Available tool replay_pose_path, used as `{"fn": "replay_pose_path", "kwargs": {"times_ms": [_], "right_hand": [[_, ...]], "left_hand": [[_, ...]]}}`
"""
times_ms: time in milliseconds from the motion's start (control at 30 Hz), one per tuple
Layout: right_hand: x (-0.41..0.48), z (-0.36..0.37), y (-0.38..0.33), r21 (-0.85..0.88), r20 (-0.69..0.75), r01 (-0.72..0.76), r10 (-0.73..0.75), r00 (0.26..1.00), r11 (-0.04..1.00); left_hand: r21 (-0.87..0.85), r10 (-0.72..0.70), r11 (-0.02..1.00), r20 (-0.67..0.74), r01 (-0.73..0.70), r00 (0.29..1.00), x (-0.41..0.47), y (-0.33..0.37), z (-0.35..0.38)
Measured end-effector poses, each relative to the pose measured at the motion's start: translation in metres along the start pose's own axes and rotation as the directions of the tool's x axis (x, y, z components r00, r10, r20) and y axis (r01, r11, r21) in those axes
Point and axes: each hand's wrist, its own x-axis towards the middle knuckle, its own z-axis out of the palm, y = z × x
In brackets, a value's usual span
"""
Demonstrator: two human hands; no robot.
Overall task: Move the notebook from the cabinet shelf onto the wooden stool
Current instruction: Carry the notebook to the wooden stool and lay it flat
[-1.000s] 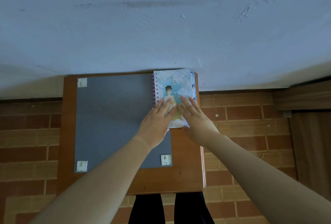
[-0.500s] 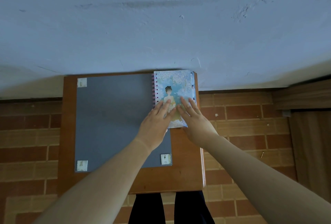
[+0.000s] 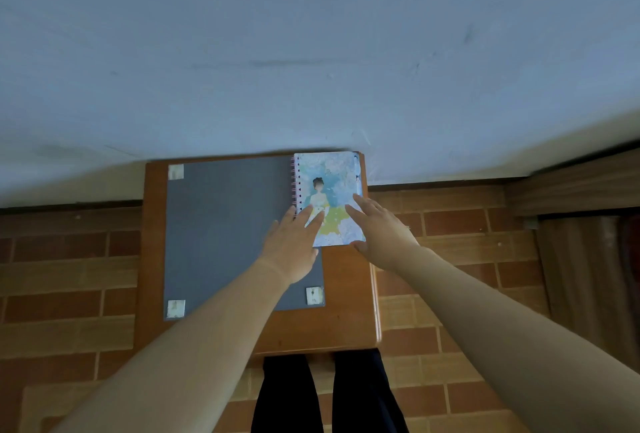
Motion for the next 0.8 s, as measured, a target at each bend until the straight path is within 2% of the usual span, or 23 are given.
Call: {"fn": "replay_pose_path", "kwargs": {"times_ms": [267, 467, 800], "right_hand": [[-0.065, -0.090, -0.025, 0.052, -0.073, -0.016, 0.020, 0.997, 0.999], [-0.126, -0.157, -0.053, 0.139, -0.140, 0.031, -0.012, 0.990, 0.990], [-0.218, -0.262, -0.080, 0.050, -0.402, 0.219, -0.181, 0.897, 0.974]], "left_hand": [[0.055, 0.030, 0.998, -0.148, -0.022, 0.989, -0.063, 0.019, -0.086], [0.080, 0.073, 0.995, -0.286, -0.052, 0.955, -0.126, 0.045, -0.162], [0.004, 0.108, 0.992, -0.557, -0.127, 0.823, -0.224, 0.104, -0.243]]}}
